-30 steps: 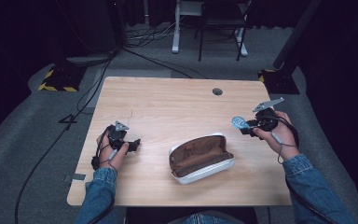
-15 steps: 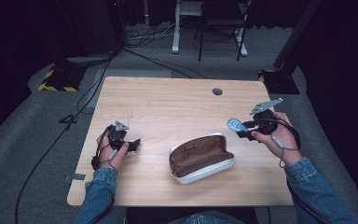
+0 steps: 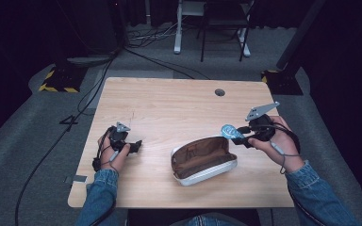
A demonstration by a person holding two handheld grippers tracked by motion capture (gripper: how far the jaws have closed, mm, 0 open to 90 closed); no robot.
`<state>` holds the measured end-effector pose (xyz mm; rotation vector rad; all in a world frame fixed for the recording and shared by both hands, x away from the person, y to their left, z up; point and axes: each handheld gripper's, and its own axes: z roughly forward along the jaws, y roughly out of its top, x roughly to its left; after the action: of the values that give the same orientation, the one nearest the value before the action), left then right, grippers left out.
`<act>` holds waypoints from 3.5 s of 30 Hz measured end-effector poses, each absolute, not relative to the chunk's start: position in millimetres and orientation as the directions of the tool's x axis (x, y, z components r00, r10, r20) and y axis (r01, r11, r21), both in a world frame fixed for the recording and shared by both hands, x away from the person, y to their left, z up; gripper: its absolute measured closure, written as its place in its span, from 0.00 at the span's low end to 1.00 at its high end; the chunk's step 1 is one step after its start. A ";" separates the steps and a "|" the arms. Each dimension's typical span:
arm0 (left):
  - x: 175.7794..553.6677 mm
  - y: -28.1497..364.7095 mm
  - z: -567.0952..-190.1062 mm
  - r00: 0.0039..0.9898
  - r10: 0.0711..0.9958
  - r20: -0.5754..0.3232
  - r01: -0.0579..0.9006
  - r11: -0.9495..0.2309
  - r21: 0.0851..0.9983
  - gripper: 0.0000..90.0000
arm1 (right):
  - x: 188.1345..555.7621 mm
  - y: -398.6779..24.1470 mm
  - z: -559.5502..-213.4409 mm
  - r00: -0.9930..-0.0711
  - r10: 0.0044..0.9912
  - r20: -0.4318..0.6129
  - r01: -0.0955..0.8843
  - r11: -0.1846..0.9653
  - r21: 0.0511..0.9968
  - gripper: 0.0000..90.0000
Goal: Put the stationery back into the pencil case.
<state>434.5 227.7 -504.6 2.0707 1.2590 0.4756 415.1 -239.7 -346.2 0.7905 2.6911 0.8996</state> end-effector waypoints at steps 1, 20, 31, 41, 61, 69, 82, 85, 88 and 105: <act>434.4 227.7 -504.6 0.470 0.882 -0.031 0.643 -0.318 0.697 0.18 | 414.5 -238.0 -346.5 -0.841 0.541 -0.014 0.424 0.674 0.606 0.56; 434.6 227.7 -504.6 0.471 0.882 -0.030 0.642 -0.319 0.697 0.18 | 402.3 -195.2 -358.1 -0.909 0.416 0.037 0.366 0.750 0.551 0.56; 434.6 227.5 -504.6 0.470 0.882 -0.031 0.642 -0.317 0.698 0.18 | 399.1 -176.5 -367.1 -0.929 0.365 0.056 0.341 0.791 0.507 0.56; 434.9 227.7 -504.6 0.473 0.881 -0.029 0.641 -0.321 0.697 0.18 | 397.1 -160.7 -376.8 -0.945 0.320 0.073 0.316 0.826 0.466 0.56; 435.4 227.7 -504.6 0.474 0.880 -0.027 0.639 -0.323 0.698 0.18 | 404.5 -143.8 -396.0 -0.944 0.310 0.112 0.326 0.825 0.462 0.55; 435.5 227.6 -504.7 0.475 0.880 -0.027 0.639 -0.323 0.698 0.18 | 405.9 -146.4 -399.1 -0.942 0.329 0.067 0.314 0.792 0.523 0.37; 435.5 227.6 -504.7 0.475 0.880 -0.027 0.639 -0.323 0.698 0.18 | 399.6 -171.9 -376.8 -0.929 0.369 0.035 0.311 0.724 0.616 0.39; 435.5 227.6 -504.6 0.475 0.880 -0.027 0.639 -0.323 0.698 0.18 | 401.2 -183.8 -370.3 -0.917 0.399 0.018 0.312 0.689 0.655 0.36; 435.5 227.5 -504.7 0.475 0.880 -0.028 0.639 -0.323 0.699 0.18 | 402.8 -192.1 -365.8 -0.910 0.416 -0.004 0.303 0.670 0.677 0.33; 436.9 227.6 -504.4 0.478 0.878 -0.023 0.637 -0.328 0.698 0.18 | 425.1 -253.8 -359.5 -0.820 0.573 -0.016 0.367 0.547 0.752 0.22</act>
<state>436.9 227.6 -504.4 2.0777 1.2478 0.4797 425.1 -253.8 -359.5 0.7844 2.5253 1.1378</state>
